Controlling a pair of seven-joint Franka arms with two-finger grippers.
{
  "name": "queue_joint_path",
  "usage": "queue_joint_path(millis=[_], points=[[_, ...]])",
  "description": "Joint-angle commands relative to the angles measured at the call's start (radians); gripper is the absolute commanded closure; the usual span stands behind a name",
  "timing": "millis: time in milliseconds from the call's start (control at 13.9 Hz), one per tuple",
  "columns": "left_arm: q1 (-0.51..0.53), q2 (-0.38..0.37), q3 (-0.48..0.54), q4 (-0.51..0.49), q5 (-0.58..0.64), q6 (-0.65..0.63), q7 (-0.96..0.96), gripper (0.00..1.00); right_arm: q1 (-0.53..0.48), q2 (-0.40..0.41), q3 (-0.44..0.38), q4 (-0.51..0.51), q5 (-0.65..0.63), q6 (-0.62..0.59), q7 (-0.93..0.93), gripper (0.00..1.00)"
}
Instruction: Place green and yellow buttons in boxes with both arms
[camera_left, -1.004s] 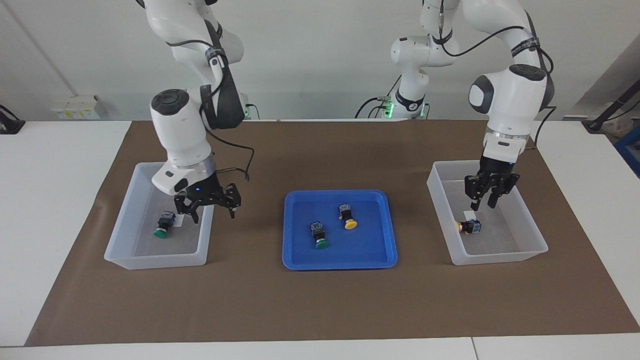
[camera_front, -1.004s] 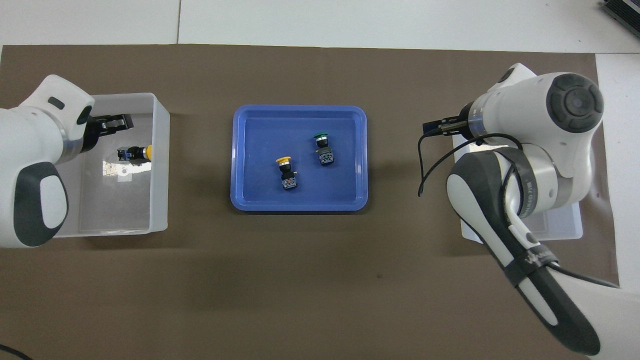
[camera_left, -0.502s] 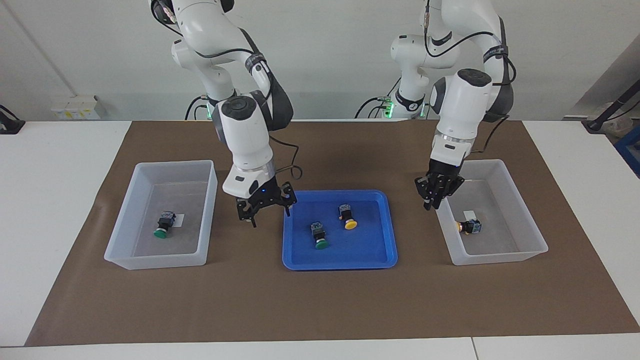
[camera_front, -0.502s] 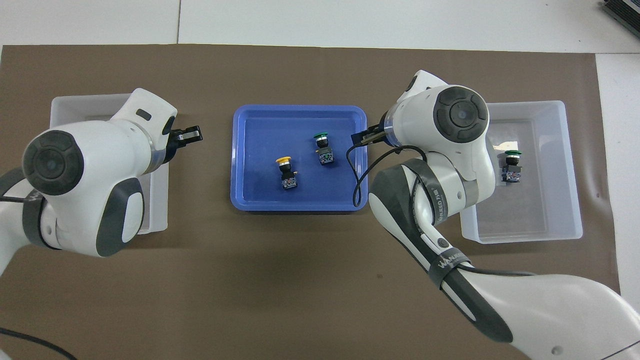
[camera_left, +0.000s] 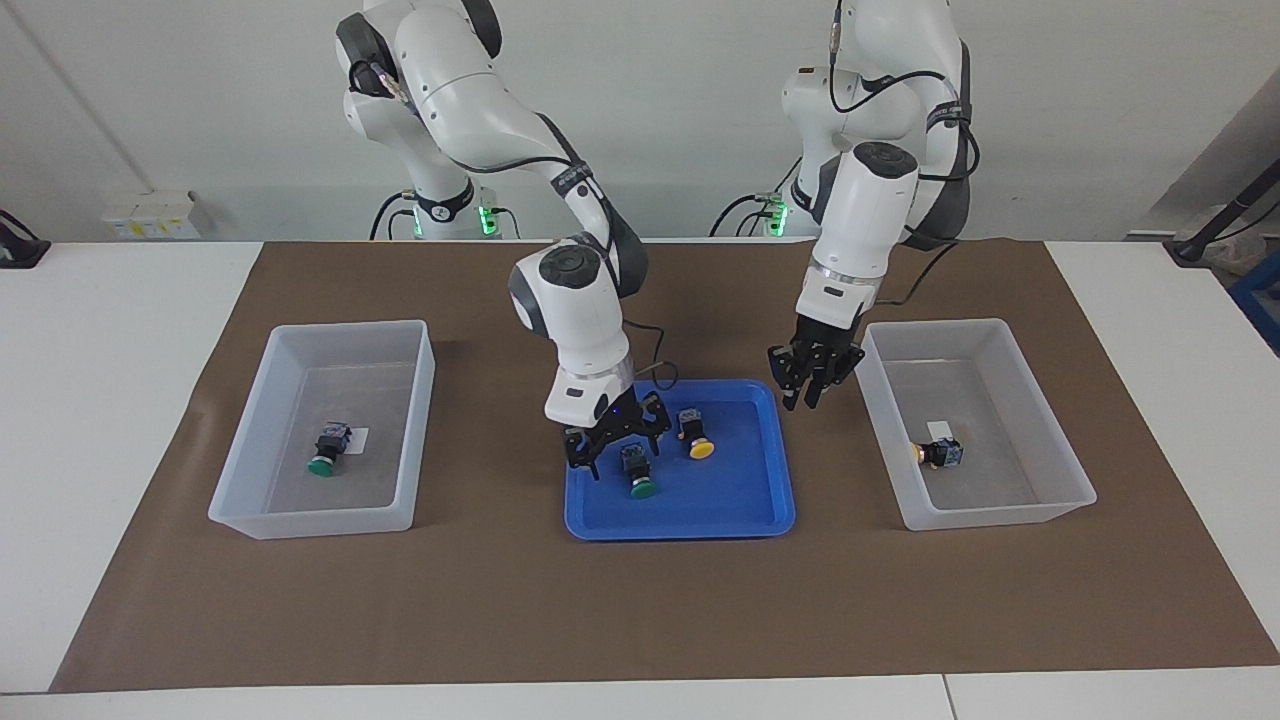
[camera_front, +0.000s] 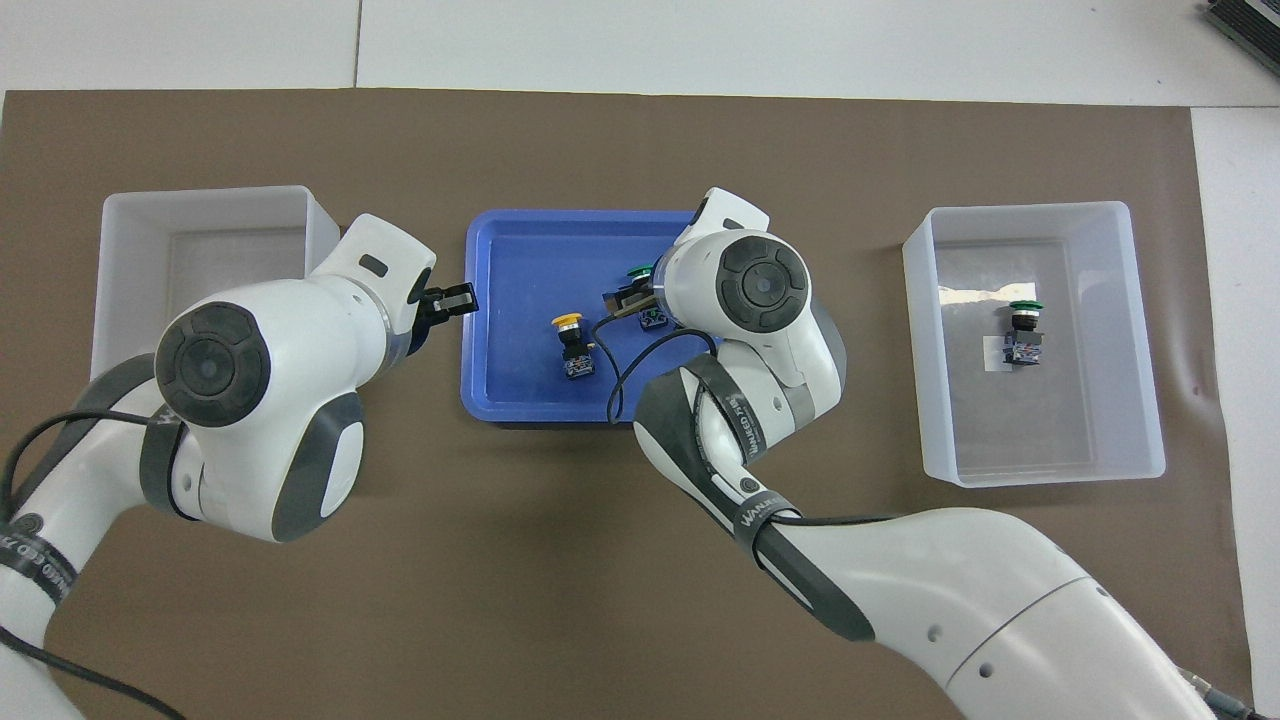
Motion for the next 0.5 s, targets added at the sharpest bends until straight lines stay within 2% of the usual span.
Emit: queue_joint_path(millis=[0, 72, 143, 287, 358, 430], points=[[-0.057, 0.083, 0.016, -0.012, -0.014, 0.103, -0.081, 0.32, 0.022, 0.02, 0.001, 0.01, -0.001, 0.008, 0.023, 0.0], [-0.08, 0.153, 0.016, -0.009, -0.014, 0.198, -0.119, 0.17, 0.023, 0.02, 0.001, -0.001, -0.003, 0.007, 0.025, 0.0], [-0.092, 0.201, 0.016, -0.009, -0.014, 0.296, -0.148, 0.09, 0.026, 0.02, -0.001, -0.013, -0.004, 0.007, 0.025, 0.0], [-0.106, 0.256, 0.016, 0.0, -0.014, 0.38, -0.194, 0.04, 0.029, 0.011, -0.004, -0.054, -0.006, 0.007, 0.048, 0.02], [-0.106, 0.258, 0.016, 0.007, -0.014, 0.374, -0.194, 0.04, 0.029, 0.008, -0.005, -0.061, -0.006, 0.007, 0.051, 0.15], [-0.106, 0.26, 0.016, 0.014, -0.014, 0.372, -0.194, 0.04, 0.031, 0.008, -0.005, -0.062, -0.006, 0.005, 0.053, 0.38]])
